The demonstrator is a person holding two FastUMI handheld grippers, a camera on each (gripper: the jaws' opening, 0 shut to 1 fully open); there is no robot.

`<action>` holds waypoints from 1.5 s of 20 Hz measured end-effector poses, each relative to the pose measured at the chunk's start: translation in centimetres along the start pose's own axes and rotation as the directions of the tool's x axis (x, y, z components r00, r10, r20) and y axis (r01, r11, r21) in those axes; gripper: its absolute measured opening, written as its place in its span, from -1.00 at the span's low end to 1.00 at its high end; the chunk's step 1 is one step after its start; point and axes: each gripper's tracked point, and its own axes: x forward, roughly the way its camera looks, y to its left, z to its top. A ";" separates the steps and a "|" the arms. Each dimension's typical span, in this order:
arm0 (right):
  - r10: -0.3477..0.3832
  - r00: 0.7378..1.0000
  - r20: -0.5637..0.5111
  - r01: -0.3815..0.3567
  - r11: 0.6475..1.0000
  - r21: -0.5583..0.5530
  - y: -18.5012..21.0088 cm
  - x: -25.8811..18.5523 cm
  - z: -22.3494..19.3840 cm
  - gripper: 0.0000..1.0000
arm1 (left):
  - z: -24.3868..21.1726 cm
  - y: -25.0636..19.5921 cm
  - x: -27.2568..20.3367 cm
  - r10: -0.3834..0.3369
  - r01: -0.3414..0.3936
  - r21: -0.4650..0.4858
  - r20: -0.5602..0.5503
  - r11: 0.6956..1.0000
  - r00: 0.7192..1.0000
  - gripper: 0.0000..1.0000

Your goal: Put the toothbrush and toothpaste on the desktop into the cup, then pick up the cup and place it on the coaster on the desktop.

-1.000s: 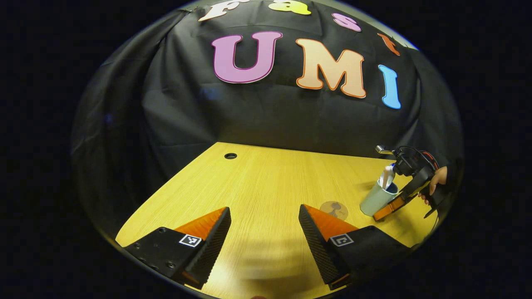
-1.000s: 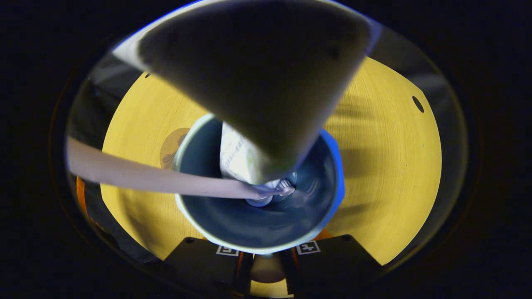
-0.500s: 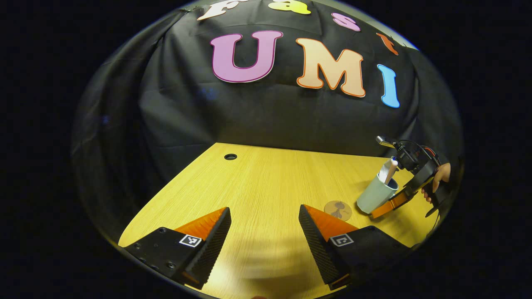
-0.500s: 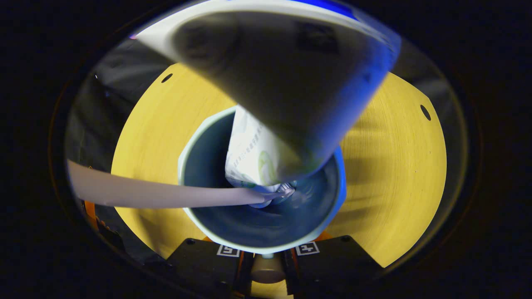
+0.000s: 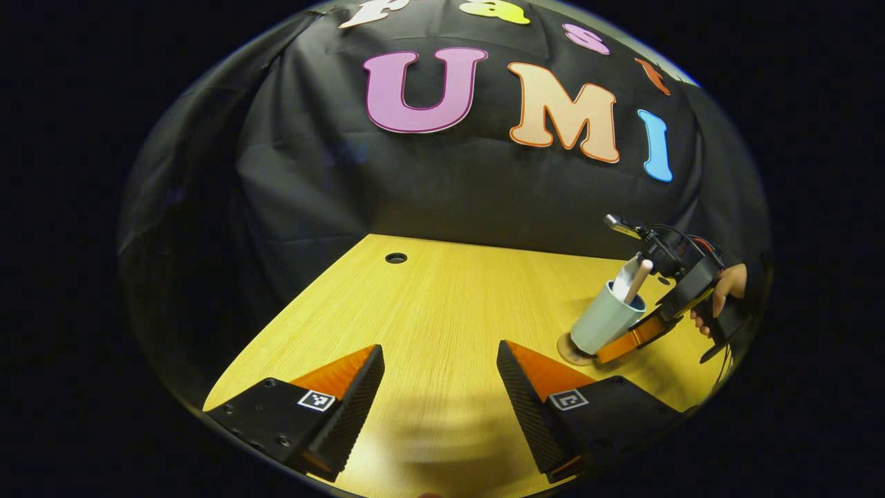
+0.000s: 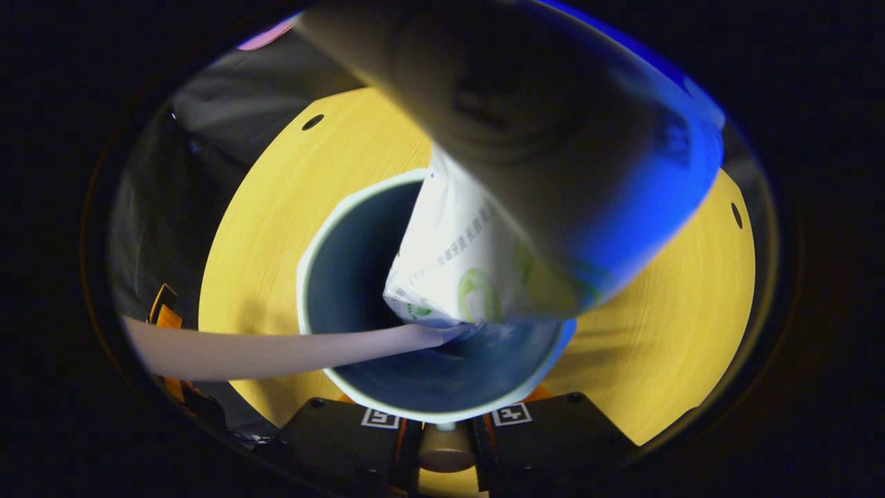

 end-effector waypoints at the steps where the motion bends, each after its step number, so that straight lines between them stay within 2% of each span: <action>1: -0.009 1.000 -0.014 0.009 1.000 -0.002 -0.5 0.6 -0.3 -0.26 | 0.1 0.2 0.1 0.001 -0.001 0.001 0.004 1.000 1.000 0.91; 3: -0.033 0.999 -0.022 0.032 0.999 -0.021 -0.2 0.7 0.0 -0.26 | 0.3 0.5 0.3 0.005 -0.005 0.003 0.009 1.000 1.000 0.91; 5: -0.020 1.000 -0.023 0.019 1.000 -0.024 0.1 0.2 -0.3 -0.24 | 0.5 0.1 0.6 -0.008 0.008 0.000 0.013 1.000 1.000 0.90; 6: -0.010 1.000 -0.013 0.010 1.000 -0.026 0.4 0.1 0.0 -0.09 | 0.5 -0.2 0.8 -0.018 0.018 0.000 0.012 1.000 1.000 0.90; 7: -0.009 1.000 0.000 0.009 1.000 -0.028 0.5 -0.3 0.0 -0.13 | 0.6 -0.7 0.9 -0.030 0.030 0.004 0.013 1.000 0.999 0.90; 9: 0.010 0.999 0.035 -0.009 0.999 -0.033 0.9 -1.7 0.1 0.46 | 1.1 -1.9 1.2 -0.054 0.054 0.023 0.024 0.998 0.998 0.90; 10: 0.025 0.998 0.050 -0.023 0.999 -0.035 0.9 -2.7 0.0 0.93 | 1.6 -2.5 1.2 -0.065 0.064 0.034 0.035 0.997 0.997 0.90; 11: 0.032 0.997 0.072 -0.030 0.999 -0.029 1.0 -3.1 0.0 1.00 | 2.0 -3.2 1.2 -0.074 0.072 0.041 0.042 0.997 0.996 0.90; 15: 0.066 0.981 0.183 -0.063 0.998 -0.020 -0.7 -6.5 -1.3 0.98 | 3.3 -7.1 0.3 -0.107 0.105 0.025 0.057 0.994 0.993 0.90; 17: 0.057 0.959 0.279 -0.054 0.998 -0.019 -2.5 -9.1 -1.4 0.99 | 3.6 -9.4 -0.1 -0.117 0.115 0.025 0.068 0.993 0.991 0.90; 18: 0.054 0.945 0.323 -0.052 0.999 -0.017 -3.3 -10.5 -1.5 0.90 | 3.8 -10.4 -0.5 -0.117 0.115 0.032 0.071 0.993 0.991 0.90; 19: 0.051 0.930 0.363 -0.051 0.999 -0.010 -4.2 -11.9 -1.9 0.99 | 4.0 -11.7 -0.9 -0.120 0.118 0.032 0.070 0.993 0.990 0.90; 20: 0.056 0.913 0.404 -0.059 0.998 -0.006 -5.0 -13.6 -2.2 0.90 | 4.2 -13.0 -1.4 -0.132 0.130 0.028 0.073 0.991 0.989 0.90; 23: 0.051 0.848 0.528 -0.065 0.998 0.007 -7.1 -18.3 -3.0 0.98 | 5.9 -16.9 -3.1 -0.157 0.155 0.026 0.104 0.988 0.982 0.90; 24: 0.053 0.819 0.571 -0.072 0.997 0.011 -7.7 -20.0 -3.1 0.89 | 6.3 -18.1 -3.5 -0.163 0.161 0.029 0.116 0.987 0.980 0.90; 25: 0.066 0.778 0.624 -0.091 0.996 0.009 -7.7 -21.7 -2.9 0.89 | 6.7 -19.5 -4.1 -0.174 0.171 0.031 0.125 0.985 0.977 0.90; 26: 0.069 0.737 0.673 -0.098 0.995 0.005 -8.0 -23.7 -2.8 0.98 | 7.0 -20.7 -4.8 -0.183 0.181 0.030 0.132 0.983 0.974 0.90; 27: 0.061 0.694 0.717 -0.096 0.995 0.009 -8.5 -25.4 -2.8 0.97 | 7.6 -21.9 -5.4 -0.195 0.193 0.027 0.141 0.981 0.971 0.91; 28: 0.052 0.649 0.759 -0.094 0.995 0.012 -9.1 -27.3 -2.6 0.87 | 8.1 -23.1 -6.2 -0.207 0.205 0.024 0.153 0.978 0.966 0.90; 29: 0.038 0.604 0.796 -0.087 0.996 0.019 -9.8 -29.2 -2.5 0.97 | 8.7 -24.2 -6.9 -0.216 0.215 0.025 0.169 0.976 0.962 0.91; 30: 0.018 0.565 0.825 -0.074 0.997 0.029 -10.6 -30.8 -2.5 0.97 | 9.4 -25.0 -7.5 -0.220 0.218 0.031 0.189 0.975 0.957 0.90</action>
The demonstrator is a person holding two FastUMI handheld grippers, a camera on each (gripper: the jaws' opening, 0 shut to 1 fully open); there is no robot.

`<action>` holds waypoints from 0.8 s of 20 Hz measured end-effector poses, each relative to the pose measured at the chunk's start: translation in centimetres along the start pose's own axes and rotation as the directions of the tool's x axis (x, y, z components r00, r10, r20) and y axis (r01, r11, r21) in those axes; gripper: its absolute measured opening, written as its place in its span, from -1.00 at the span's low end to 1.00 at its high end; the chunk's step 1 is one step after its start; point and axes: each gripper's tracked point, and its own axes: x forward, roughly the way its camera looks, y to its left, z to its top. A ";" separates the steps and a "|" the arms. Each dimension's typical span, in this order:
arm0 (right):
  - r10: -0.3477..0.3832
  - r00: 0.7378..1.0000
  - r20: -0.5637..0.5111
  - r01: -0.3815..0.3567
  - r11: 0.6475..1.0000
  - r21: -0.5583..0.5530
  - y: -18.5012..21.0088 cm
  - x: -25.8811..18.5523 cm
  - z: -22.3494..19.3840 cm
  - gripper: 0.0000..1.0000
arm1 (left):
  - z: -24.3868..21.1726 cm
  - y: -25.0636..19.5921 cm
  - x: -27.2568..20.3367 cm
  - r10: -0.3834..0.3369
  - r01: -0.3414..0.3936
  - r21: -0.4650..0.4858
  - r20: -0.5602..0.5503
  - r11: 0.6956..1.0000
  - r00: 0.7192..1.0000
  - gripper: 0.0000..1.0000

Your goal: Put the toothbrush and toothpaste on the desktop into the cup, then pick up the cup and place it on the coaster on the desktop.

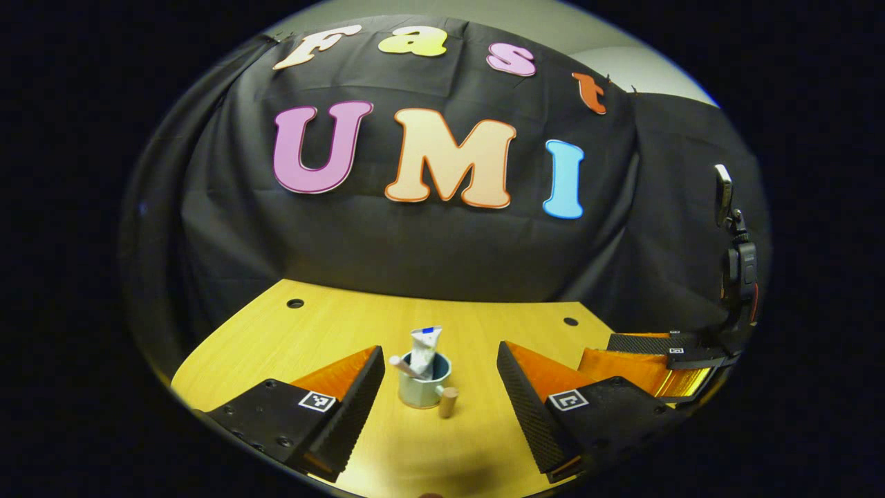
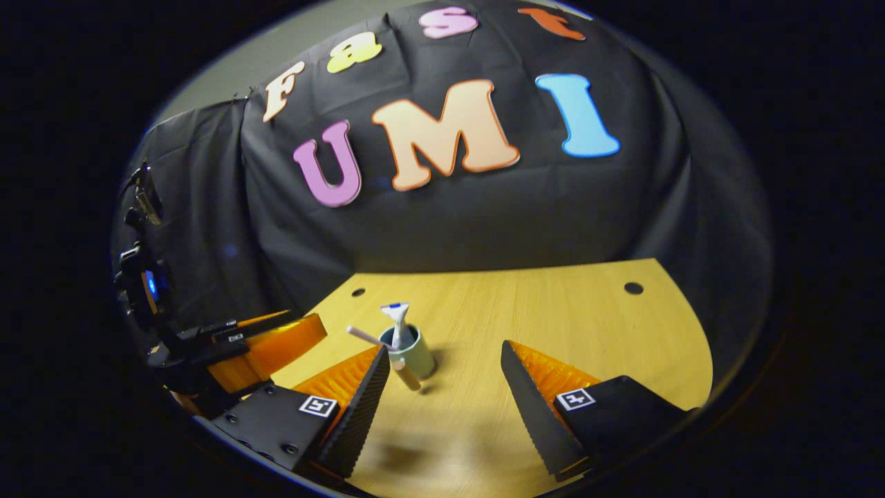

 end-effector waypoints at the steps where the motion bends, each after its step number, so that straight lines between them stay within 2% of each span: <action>1: -0.018 0.998 0.060 0.019 1.000 -0.005 -0.6 -0.9 1.4 0.97 | 0.8 -0.7 -0.3 0.001 -0.001 0.008 0.024 1.000 1.000 0.90; 3: -0.060 0.986 0.154 0.064 0.998 -0.018 -2.1 -2.4 3.6 0.97 | 2.2 -1.7 -0.9 0.006 -0.008 0.029 0.073 1.000 0.997 0.90; 7: -0.100 0.961 0.258 0.108 0.994 -0.017 -3.5 -4.4 6.6 0.97 | 3.9 -2.7 -1.3 -0.001 -0.005 0.043 0.131 0.999 0.991 0.89; 9: -0.099 0.952 0.288 0.109 0.994 -0.019 -3.4 -4.9 7.6 0.97 | 4.7 -2.6 -1.4 0.003 -0.010 0.045 0.148 0.999 0.989 0.90; 10: -0.100 0.947 0.305 0.113 0.993 -0.024 -3.4 -5.0 8.1 0.89 | 5.0 -2.3 -1.5 0.010 -0.018 0.048 0.160 0.999 0.987 0.89; 11: -0.099 0.943 0.316 0.114 0.993 -0.026 -3.3 -5.0 8.5 0.97 | 5.5 -2.1 -1.6 0.014 -0.023 0.051 0.172 0.998 0.985 0.89; 15: -0.081 0.933 0.351 0.107 0.993 -0.056 -2.4 -5.0 10.6 0.96 | 7.5 -1.4 -1.7 0.025 -0.040 0.067 0.202 0.997 0.979 0.88; 16: -0.074 0.932 0.356 0.103 0.993 -0.064 -2.1 -5.2 11.0 0.90 | 8.3 -1.2 -1.8 0.025 -0.040 0.062 0.218 0.997 0.976 0.89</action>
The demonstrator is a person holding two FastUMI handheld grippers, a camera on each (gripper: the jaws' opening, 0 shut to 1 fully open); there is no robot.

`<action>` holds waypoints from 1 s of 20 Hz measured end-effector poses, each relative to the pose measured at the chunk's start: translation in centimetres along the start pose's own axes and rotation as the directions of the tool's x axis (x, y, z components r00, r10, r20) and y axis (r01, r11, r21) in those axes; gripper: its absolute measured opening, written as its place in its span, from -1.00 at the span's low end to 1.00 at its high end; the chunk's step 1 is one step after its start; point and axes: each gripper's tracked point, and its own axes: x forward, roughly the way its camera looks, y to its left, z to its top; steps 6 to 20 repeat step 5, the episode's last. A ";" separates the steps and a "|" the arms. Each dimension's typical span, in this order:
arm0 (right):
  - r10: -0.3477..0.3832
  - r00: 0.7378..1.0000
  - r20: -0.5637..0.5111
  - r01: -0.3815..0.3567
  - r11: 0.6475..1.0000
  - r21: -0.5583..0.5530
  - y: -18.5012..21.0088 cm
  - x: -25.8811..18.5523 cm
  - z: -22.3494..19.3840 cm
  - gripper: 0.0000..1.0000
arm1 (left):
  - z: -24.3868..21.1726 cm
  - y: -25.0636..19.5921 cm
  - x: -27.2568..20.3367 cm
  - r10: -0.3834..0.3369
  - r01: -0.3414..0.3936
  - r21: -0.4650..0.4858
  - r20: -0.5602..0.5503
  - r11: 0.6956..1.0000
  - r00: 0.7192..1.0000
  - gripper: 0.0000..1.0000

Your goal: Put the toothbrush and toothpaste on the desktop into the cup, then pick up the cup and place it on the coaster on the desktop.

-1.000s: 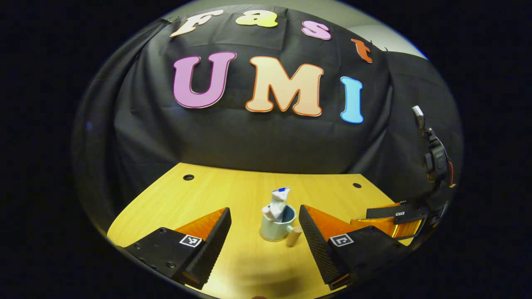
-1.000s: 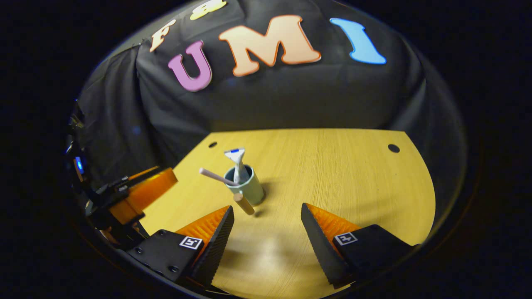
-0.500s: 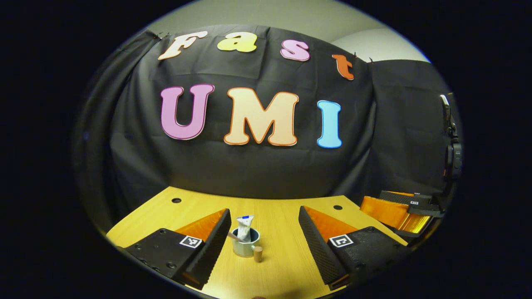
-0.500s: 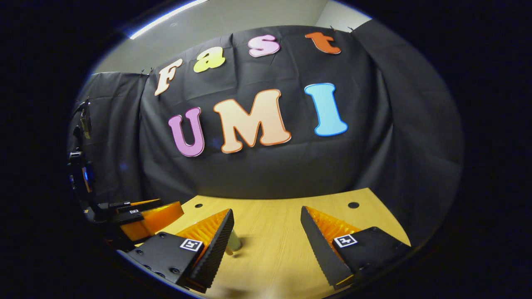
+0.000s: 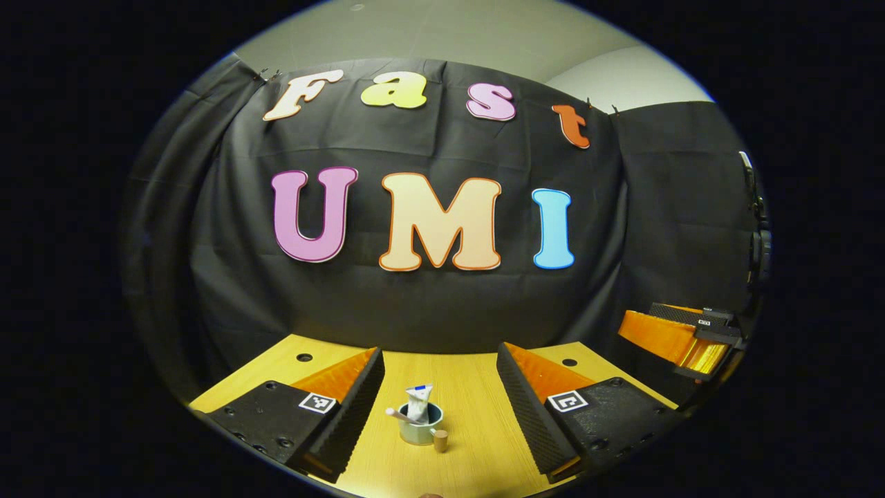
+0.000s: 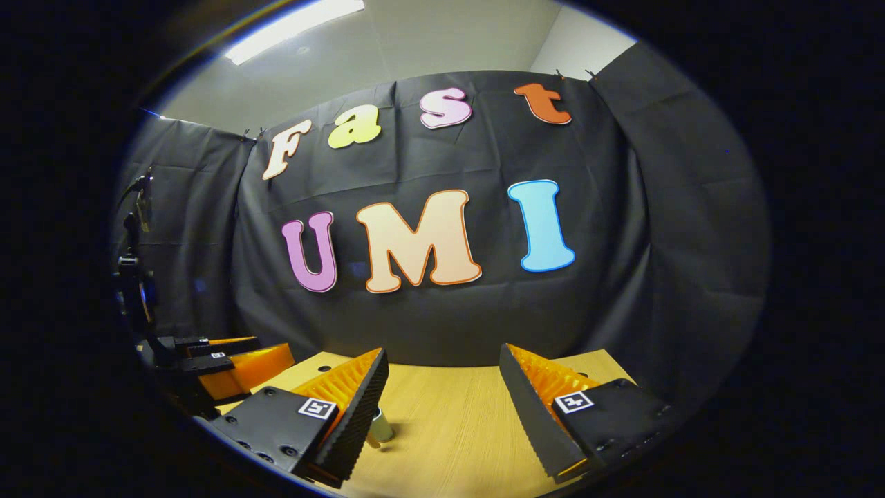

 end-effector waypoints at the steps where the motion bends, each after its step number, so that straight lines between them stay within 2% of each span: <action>1: 0.004 1.000 0.009 -0.004 1.000 -0.005 0.2 -0.1 0.6 0.97 | 0.8 0.1 0.1 -0.001 0.002 -0.004 0.016 1.000 1.000 0.89; 5: 0.002 0.998 0.068 0.001 0.999 -0.040 1.0 0.3 3.0 0.96 | 2.7 1.2 0.2 0.011 -0.013 0.036 0.060 0.999 0.998 0.88; 20: 0.002 0.998 0.068 0.001 0.999 -0.040 1.0 0.3 3.0 0.96 | 2.7 1.2 0.2 0.011 -0.013 0.036 0.060 0.999 0.998 0.88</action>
